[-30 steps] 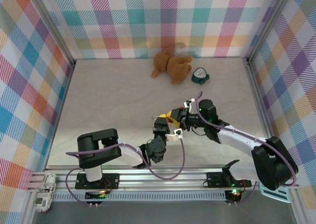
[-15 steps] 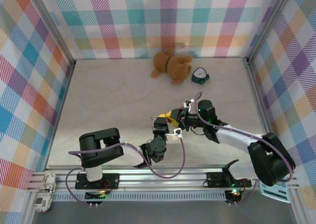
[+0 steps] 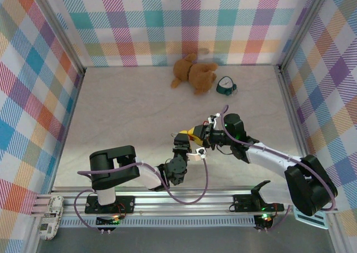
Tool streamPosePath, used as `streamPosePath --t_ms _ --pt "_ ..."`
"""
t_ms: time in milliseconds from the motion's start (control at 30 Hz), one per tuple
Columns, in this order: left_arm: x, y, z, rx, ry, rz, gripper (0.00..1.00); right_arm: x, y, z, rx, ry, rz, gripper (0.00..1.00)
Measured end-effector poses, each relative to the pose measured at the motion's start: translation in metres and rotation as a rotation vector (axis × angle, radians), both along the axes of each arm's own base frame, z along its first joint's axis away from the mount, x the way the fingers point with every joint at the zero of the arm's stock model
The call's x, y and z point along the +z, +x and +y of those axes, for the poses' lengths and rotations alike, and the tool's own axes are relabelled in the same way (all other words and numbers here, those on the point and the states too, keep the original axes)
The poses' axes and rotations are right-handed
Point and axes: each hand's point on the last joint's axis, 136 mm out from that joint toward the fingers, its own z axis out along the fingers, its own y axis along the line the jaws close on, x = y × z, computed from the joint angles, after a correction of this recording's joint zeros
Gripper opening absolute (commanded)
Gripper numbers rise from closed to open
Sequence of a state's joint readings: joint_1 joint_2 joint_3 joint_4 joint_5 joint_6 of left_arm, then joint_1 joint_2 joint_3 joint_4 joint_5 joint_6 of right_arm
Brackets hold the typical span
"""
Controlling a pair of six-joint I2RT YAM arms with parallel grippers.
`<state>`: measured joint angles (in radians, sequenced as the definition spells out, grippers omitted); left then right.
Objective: Unlock with the key
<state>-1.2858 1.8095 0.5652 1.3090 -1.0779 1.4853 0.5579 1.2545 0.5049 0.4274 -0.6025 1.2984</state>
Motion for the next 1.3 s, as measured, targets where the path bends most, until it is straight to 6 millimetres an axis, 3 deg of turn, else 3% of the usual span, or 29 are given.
streamPosePath --t_ms 700,1000,1133,1233,1300 --pt "-0.014 -0.013 0.001 -0.049 0.037 0.014 0.72 0.0 -0.003 -0.002 0.011 -0.019 -0.008 0.33" --pt "-0.018 -0.016 0.001 -0.065 0.022 0.027 0.65 0.006 -0.002 -0.001 0.016 -0.009 -0.022 0.32" --pt "-0.019 -0.017 0.002 -0.064 0.007 0.032 0.67 0.004 -0.002 -0.002 0.019 -0.017 -0.027 0.35" --pt "-0.008 -0.017 0.006 -0.062 -0.022 0.027 0.73 0.001 0.002 -0.007 0.01 -0.047 -0.029 0.42" --pt "0.014 -0.013 0.013 -0.048 -0.093 0.017 0.73 0.005 0.011 -0.015 -0.014 -0.076 -0.05 0.5"
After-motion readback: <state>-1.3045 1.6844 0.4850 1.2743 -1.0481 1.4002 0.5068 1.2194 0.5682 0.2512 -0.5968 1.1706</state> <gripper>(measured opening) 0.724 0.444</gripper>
